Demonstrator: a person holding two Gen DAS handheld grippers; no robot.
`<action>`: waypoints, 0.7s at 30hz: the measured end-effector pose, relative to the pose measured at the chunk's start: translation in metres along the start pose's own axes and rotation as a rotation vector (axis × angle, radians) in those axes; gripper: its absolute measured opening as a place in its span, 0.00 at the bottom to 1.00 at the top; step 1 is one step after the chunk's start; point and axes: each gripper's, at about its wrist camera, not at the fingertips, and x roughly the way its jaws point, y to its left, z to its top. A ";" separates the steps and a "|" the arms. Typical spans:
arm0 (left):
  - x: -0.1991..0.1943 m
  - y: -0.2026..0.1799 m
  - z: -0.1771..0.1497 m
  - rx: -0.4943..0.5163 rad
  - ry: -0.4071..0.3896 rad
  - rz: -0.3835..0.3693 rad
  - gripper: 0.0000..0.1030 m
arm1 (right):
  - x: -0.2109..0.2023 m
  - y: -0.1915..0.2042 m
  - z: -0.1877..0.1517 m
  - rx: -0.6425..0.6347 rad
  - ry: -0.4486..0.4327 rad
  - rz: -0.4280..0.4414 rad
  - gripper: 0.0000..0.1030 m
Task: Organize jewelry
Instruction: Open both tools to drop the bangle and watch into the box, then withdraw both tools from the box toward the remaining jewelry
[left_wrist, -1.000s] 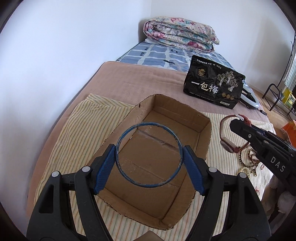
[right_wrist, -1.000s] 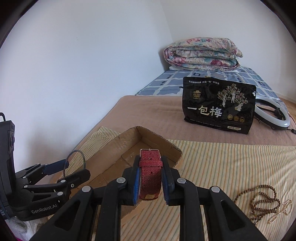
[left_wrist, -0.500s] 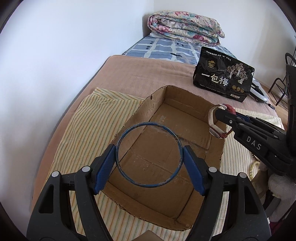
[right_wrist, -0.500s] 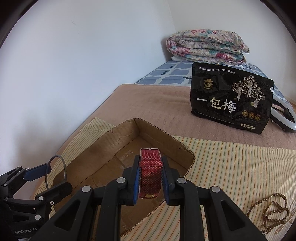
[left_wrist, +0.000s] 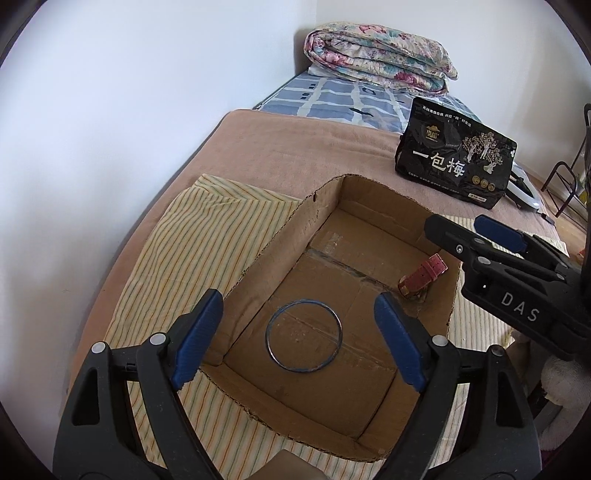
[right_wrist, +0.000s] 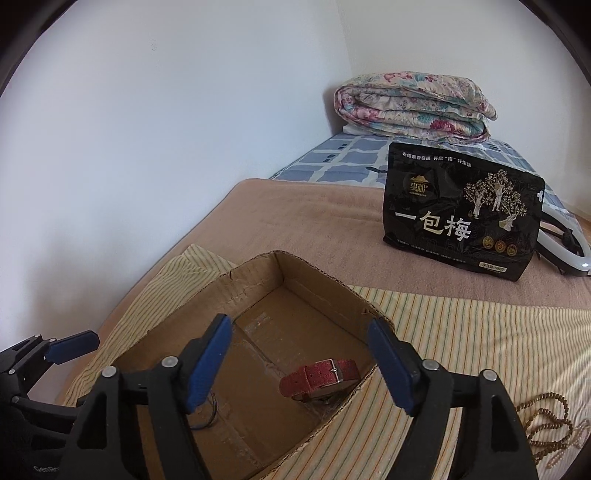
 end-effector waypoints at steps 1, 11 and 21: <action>0.000 0.000 0.000 0.003 0.003 0.002 0.84 | -0.002 0.000 0.001 -0.001 -0.006 -0.006 0.84; -0.002 0.000 0.000 -0.010 0.023 -0.008 0.84 | -0.012 -0.002 0.002 0.002 -0.013 -0.030 0.88; -0.016 -0.009 0.000 0.013 -0.009 0.002 0.84 | -0.032 -0.009 0.004 0.003 -0.039 -0.044 0.88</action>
